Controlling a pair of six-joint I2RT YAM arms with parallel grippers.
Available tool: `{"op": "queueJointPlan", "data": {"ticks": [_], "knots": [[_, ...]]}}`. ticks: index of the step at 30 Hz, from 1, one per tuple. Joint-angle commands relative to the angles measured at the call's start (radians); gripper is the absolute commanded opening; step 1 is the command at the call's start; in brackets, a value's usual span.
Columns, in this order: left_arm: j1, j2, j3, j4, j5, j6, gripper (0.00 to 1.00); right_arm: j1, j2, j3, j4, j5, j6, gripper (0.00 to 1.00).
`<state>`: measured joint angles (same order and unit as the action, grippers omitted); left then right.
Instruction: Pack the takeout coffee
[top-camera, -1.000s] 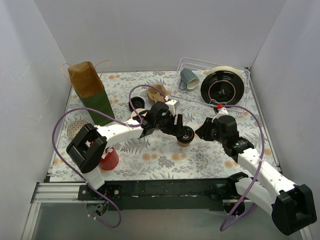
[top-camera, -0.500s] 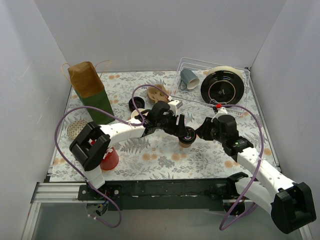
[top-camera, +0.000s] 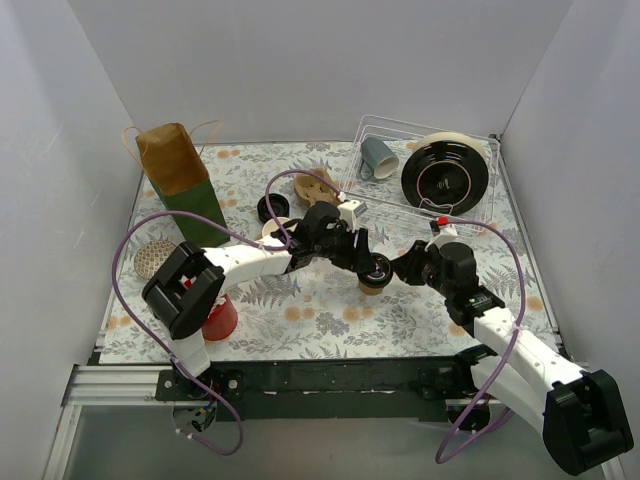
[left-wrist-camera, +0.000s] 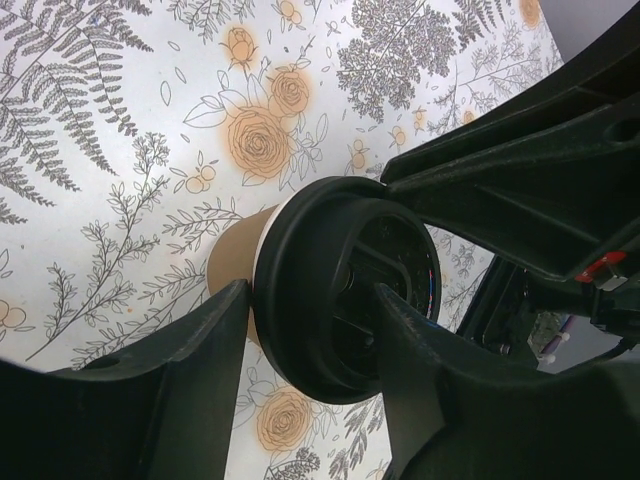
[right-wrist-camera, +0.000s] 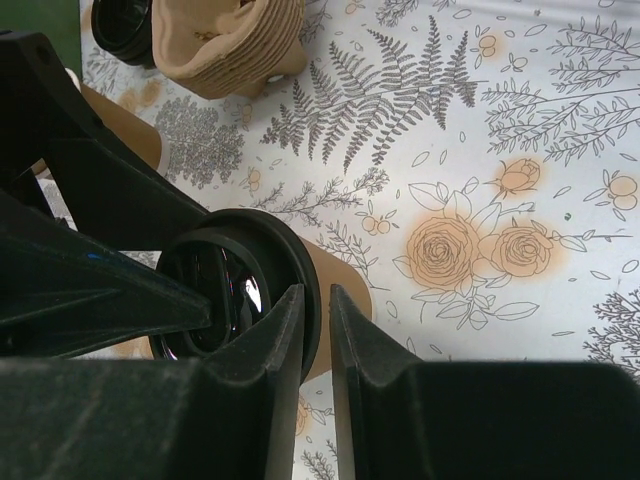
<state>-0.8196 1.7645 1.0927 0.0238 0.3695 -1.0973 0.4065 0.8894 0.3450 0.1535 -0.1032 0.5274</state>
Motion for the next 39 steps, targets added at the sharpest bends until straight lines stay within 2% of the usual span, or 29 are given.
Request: {"op": "queueJointPlan", "data": {"ticks": [1, 9, 16, 23, 25, 32, 34, 35, 39], "knots": [[-0.003, 0.104, -0.073, -0.116, -0.049, 0.047, 0.42, 0.006, 0.028, -0.077, -0.088, 0.008, 0.003, 0.22], [0.002, 0.127, -0.091, -0.073, -0.026, 0.019, 0.32, 0.006, 0.026, -0.161, -0.072, 0.016, 0.014, 0.19], [0.005, 0.156, -0.125, -0.085, -0.057, -0.047, 0.3, 0.006, 0.049, -0.189, -0.051, 0.039, 0.005, 0.18], [0.008, 0.101, -0.168, -0.068, -0.049, -0.14, 0.31, 0.006, 0.042, -0.14, -0.009, -0.001, -0.061, 0.21], [0.01, 0.052, -0.171, -0.081, -0.061, -0.171, 0.36, 0.006, 0.049, -0.095, -0.046, 0.002, -0.096, 0.22], [0.004, -0.005, -0.186, -0.16, -0.118, -0.36, 0.44, 0.005, 0.169, 0.072, -0.031, -0.069, -0.225, 0.28], [-0.003, -0.028, -0.201, -0.165, -0.135, -0.387, 0.5, 0.005, 0.197, 0.101, -0.023, -0.075, -0.242, 0.28], [-0.007, -0.054, -0.215, -0.165, -0.144, -0.401, 0.57, 0.005, 0.21, 0.115, -0.016, -0.085, -0.265, 0.28], [-0.015, -0.118, -0.238, -0.167, -0.201, -0.464, 0.63, 0.006, 0.287, 0.17, -0.002, -0.121, -0.302, 0.28]]}}
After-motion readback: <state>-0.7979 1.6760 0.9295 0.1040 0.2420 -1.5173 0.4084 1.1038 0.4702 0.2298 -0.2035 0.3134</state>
